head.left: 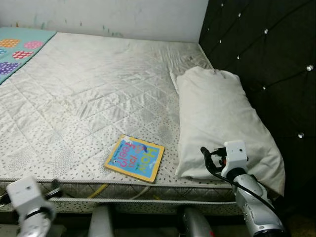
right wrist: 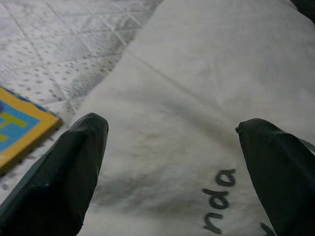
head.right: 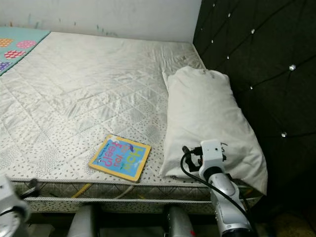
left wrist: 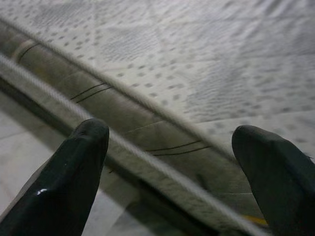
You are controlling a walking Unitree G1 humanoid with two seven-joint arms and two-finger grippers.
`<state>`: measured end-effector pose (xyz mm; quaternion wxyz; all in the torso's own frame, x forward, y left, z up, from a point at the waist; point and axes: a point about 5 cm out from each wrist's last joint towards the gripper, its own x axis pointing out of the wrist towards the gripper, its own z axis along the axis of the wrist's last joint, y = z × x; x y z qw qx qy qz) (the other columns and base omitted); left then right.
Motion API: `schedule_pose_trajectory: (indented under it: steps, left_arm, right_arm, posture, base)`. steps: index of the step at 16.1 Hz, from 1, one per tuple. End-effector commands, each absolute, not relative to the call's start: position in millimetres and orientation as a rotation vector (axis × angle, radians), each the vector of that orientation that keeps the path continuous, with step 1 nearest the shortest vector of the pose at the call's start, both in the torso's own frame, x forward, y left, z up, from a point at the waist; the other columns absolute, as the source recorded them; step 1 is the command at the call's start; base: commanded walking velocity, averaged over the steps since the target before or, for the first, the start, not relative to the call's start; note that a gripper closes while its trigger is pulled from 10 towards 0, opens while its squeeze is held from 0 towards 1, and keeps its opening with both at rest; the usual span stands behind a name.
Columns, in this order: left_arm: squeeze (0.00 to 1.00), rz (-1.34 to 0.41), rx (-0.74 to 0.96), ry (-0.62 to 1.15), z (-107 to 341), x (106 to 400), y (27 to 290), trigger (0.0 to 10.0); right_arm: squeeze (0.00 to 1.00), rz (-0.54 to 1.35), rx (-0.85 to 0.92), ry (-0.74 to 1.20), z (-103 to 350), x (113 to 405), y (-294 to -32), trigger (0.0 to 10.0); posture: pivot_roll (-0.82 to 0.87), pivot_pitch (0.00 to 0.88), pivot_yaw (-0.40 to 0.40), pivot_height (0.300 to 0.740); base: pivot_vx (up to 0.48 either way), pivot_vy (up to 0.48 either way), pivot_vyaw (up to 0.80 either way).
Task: Clean up the room
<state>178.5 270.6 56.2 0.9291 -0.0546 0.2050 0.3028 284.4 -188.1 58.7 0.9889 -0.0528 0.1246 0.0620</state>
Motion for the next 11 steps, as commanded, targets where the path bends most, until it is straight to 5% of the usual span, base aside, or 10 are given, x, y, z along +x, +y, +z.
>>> schedule_pose_trajectory:
  steps: [1, 5, 11]
  left_arm:
    - [0.00, 0.634, -0.120, 0.445, 52.5, 179.2, 274.0, 10.0]
    - [0.00, 0.584, -0.083, 0.437, 49.7, 205.5, 288.3, 10.0]
    - [0.00, 0.419, -0.128, 0.518, 25.5, 260.7, 266.7, 10.0]
  right_arm:
    - [0.00, 0.095, -0.125, 0.256, 61.3, 285.9, -199.3, 10.0]
    - [0.00, 0.063, -0.135, 0.277, 56.5, 277.4, -212.4, 10.0]
    - [0.00, 0.045, -0.148, 0.295, 54.7, 270.1, -222.4, 10.0]
  posture:
    - [-0.02, 0.000, -0.109, 0.582]
    - [-0.05, 0.000, -0.095, 0.582]
    - [-0.09, 0.000, -0.103, 0.582]
  base:
    - [0.000, 0.000, 0.00]
    - [0.000, 0.000, 0.00]
    - [0.000, 0.000, 0.00]
